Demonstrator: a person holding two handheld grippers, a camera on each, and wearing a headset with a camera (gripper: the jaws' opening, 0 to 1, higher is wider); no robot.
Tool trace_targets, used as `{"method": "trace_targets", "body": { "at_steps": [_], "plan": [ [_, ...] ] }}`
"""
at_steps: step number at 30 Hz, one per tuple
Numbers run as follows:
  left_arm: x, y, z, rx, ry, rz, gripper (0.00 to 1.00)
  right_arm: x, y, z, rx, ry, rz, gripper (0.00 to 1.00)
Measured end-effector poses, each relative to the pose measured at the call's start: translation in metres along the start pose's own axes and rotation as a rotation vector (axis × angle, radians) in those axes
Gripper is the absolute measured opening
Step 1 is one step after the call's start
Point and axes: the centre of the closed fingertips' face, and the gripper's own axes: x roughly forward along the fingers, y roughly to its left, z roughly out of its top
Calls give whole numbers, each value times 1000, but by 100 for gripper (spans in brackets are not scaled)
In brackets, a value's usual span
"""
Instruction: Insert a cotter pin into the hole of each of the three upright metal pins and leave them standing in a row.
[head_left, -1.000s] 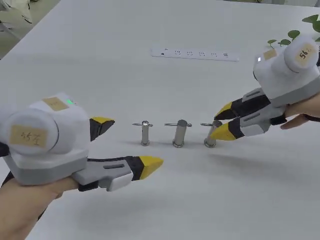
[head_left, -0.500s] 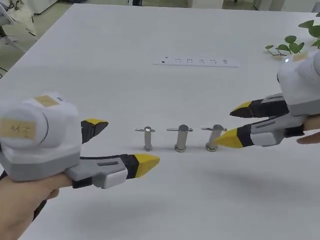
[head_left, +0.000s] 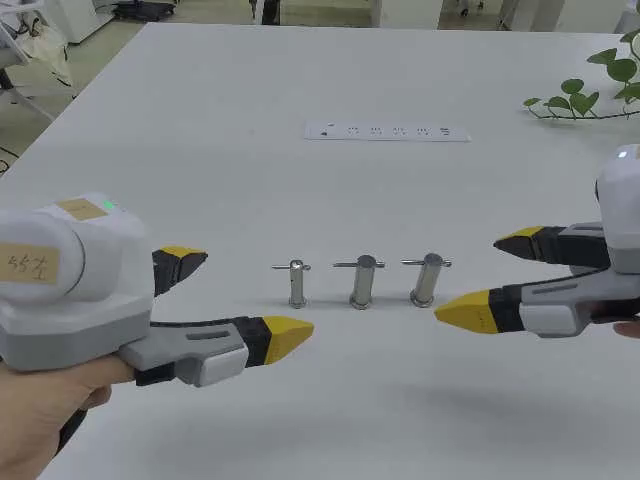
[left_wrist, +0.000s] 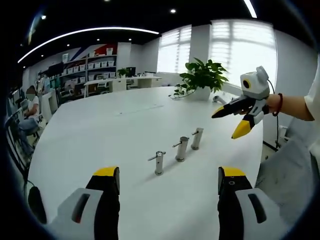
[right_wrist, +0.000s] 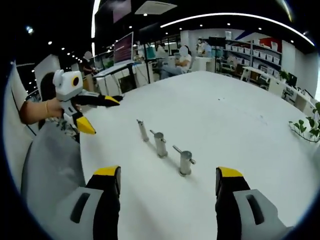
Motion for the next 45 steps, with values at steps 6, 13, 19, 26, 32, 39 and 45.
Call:
{"method": "trace_targets", "body": {
  "at_steps": [6, 13, 19, 26, 32, 39, 45],
  "plan": [
    [-10, -4, -5, 6, 12, 9, 81, -4, 9, -4, 46, -43, -14, 86],
    [-21, -7, -8, -7, -6, 32, 81, -10, 18, -9, 77, -74, -39, 93],
    [-26, -9, -17, -10, 14, 40, 82, -11, 30, -17, 47, -76, -59, 98],
    [-34, -11, -16, -4, 6, 51, 85, -12, 42, -19, 78, -112, -67, 100],
    [-40, -9, -13, -5, -7, 57, 90, -12, 49, -20, 89, -118, -74, 100],
    [-42, -10, -7, -6, -47, 66, 95, -11, 54, -24, 129, -124, -79, 100],
    [-42, -12, -2, -17, -76, 61, 99, -12, 54, -23, 157, -148, -93, 100]
  ]
}}
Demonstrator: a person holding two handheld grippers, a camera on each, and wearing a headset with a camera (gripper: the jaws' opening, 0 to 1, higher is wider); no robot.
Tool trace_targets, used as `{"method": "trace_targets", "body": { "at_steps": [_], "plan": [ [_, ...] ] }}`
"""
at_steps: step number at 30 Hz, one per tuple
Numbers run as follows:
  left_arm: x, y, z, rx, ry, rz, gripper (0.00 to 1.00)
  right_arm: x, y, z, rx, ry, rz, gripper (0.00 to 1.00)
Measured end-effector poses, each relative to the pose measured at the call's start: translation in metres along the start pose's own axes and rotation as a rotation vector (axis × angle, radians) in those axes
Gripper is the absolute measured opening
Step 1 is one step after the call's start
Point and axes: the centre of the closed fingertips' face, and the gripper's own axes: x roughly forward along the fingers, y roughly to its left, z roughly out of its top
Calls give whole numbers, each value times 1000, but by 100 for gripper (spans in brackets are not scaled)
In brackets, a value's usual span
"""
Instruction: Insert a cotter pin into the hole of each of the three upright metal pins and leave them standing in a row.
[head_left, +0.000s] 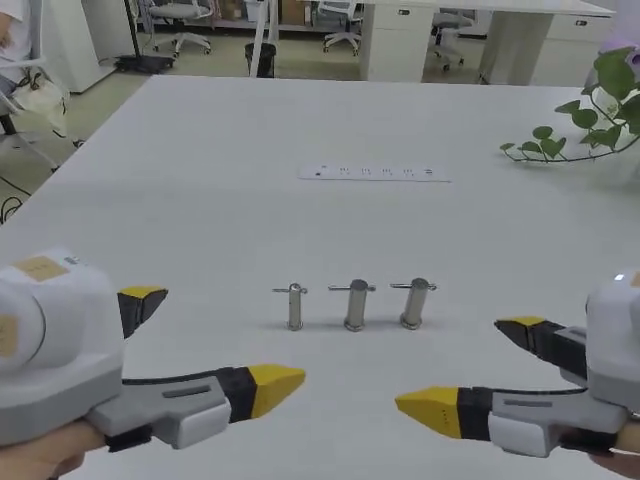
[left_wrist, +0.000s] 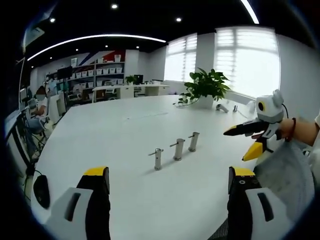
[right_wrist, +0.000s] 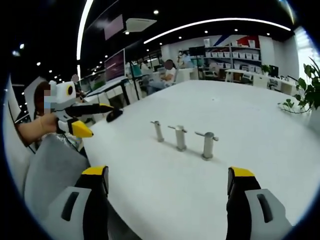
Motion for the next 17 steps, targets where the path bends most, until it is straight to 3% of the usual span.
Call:
{"method": "trace_targets", "body": {
  "at_steps": [9, 17],
  "plan": [
    [1, 1, 1, 5, -5, 15, 99, -2, 1, -1, 20, -9, -1, 98],
    [-1, 3, 0, 1, -8, 27, 99, -6, -1, 4, 44, -38, -1, 90]
  ]
}}
